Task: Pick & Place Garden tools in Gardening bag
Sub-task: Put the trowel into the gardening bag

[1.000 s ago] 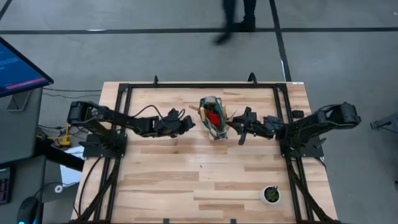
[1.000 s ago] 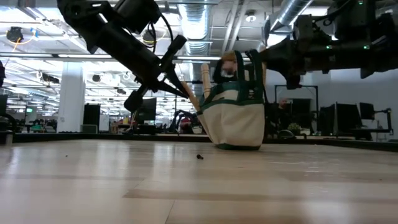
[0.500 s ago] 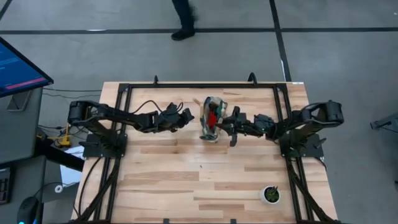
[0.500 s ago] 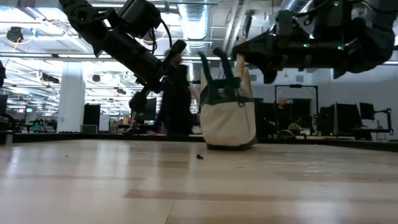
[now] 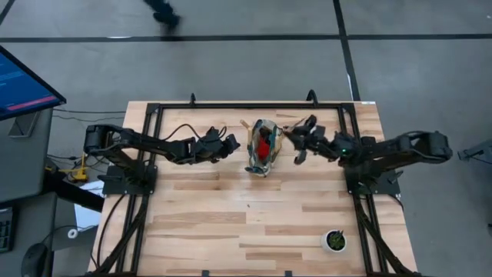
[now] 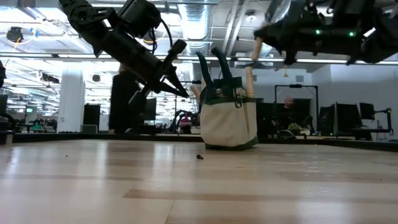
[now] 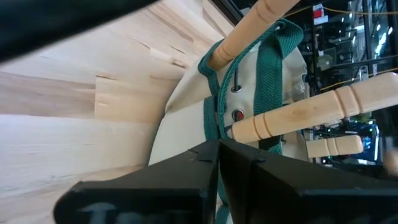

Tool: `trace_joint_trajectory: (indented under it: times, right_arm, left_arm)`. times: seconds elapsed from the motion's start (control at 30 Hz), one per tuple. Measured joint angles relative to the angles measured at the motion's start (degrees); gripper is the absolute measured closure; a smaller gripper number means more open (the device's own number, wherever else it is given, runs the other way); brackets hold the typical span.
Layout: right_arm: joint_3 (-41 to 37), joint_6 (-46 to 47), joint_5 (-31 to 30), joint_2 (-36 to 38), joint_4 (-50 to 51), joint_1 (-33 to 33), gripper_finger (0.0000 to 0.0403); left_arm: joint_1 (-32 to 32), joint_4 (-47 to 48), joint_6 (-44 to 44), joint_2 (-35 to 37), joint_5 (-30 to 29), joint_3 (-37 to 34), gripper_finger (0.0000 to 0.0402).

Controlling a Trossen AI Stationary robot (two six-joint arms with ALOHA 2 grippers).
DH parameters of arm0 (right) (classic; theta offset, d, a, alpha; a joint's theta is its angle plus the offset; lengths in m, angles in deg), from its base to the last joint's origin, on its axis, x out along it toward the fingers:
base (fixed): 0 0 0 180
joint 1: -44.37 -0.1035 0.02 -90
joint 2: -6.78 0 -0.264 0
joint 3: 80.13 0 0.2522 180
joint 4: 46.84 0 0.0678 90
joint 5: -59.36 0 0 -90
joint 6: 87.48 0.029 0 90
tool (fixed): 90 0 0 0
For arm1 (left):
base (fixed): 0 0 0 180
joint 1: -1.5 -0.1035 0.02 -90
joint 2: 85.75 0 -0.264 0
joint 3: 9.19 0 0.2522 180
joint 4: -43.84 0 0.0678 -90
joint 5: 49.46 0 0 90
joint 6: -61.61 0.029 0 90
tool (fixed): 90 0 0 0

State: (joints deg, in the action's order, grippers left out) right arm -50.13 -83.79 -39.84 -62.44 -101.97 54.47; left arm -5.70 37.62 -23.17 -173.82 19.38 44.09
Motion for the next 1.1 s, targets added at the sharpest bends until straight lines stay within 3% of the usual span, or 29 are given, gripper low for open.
trace_joint_trajectory:
  times: [0.17,0.3,0.4,0.5,0.83,1.1]
  right_arm:
    - [-4.44,1.11,-4.07,7.4,6.19,5.33,0.0333]
    - [-6.82,6.0,4.64,9.08,6.32,6.9,0.0333]
    - [-6.92,7.35,10.92,7.9,6.25,3.57,0.0333]
    - [-6.91,7.33,12.16,6.01,6.33,-1.37,0.0333]
    - [-1.28,4.63,1.08,-6.37,6.24,-14.07,0.0333]
    - [7.05,0.59,-4.22,-20.04,4.73,-16.44,0.0333]
  left_arm:
    - [0.0,-0.34,0.91,0.0,-0.01,0.0,0.0399]
    - [0.0,-0.45,0.95,0.02,-0.01,0.0,0.0399]
    - [0.0,-0.75,0.95,0.02,-0.01,0.0,0.0399]
    - [0.15,-0.75,0.95,0.02,0.06,0.0,0.0399]
    - [0.09,-0.58,5.31,0.04,5.38,0.02,0.0399]
    - [0.04,-0.42,8.38,-0.07,6.33,0.05,0.0399]
